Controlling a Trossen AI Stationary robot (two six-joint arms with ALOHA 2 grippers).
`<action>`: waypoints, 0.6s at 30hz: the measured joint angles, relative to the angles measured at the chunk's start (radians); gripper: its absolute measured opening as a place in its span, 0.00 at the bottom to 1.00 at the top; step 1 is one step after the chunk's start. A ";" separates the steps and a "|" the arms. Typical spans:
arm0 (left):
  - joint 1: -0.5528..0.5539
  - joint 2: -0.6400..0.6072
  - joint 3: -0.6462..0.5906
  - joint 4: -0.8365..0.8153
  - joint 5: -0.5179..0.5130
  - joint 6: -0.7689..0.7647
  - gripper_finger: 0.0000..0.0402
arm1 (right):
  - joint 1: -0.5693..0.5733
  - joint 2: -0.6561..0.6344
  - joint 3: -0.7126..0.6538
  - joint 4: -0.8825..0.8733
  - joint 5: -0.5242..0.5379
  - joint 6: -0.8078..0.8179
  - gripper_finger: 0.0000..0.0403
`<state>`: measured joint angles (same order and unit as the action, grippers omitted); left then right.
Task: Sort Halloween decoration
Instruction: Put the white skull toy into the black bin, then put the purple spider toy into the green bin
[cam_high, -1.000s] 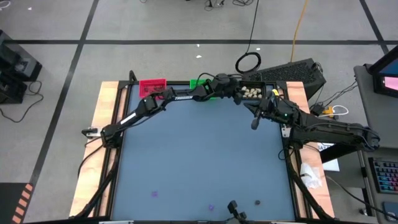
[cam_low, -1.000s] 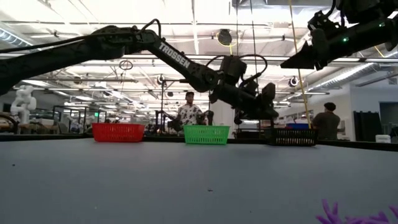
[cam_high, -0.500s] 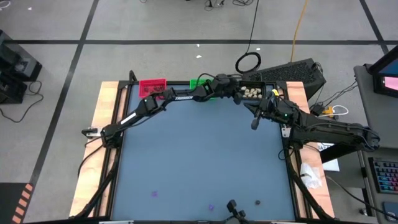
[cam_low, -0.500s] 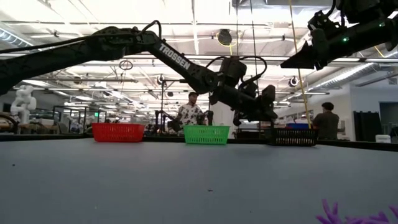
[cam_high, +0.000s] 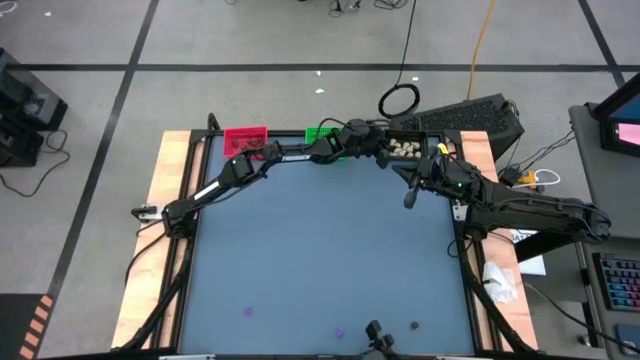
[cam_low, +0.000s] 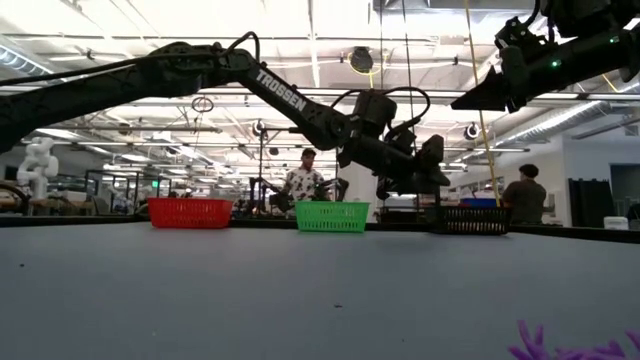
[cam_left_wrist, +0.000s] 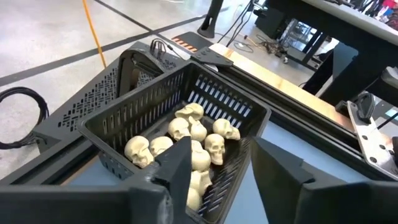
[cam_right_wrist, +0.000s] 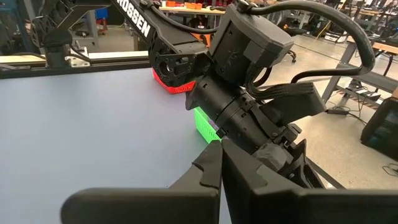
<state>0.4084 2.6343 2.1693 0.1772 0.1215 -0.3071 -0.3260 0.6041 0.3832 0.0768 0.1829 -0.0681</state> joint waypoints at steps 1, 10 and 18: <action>0.000 0.000 0.000 0.000 0.000 0.000 0.40 | 0.000 0.000 0.000 0.000 0.000 0.000 0.00; 0.002 -0.028 0.000 -0.005 0.014 0.029 0.39 | 0.000 0.000 0.000 -0.002 0.000 -0.008 0.00; -0.021 -0.145 0.000 -0.254 0.049 0.264 0.12 | 0.000 0.000 0.000 -0.016 0.000 -0.023 0.00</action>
<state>0.3871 2.4892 2.1693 -0.0773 0.1706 -0.0432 -0.3256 0.6041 0.3832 0.0607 0.1829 -0.0909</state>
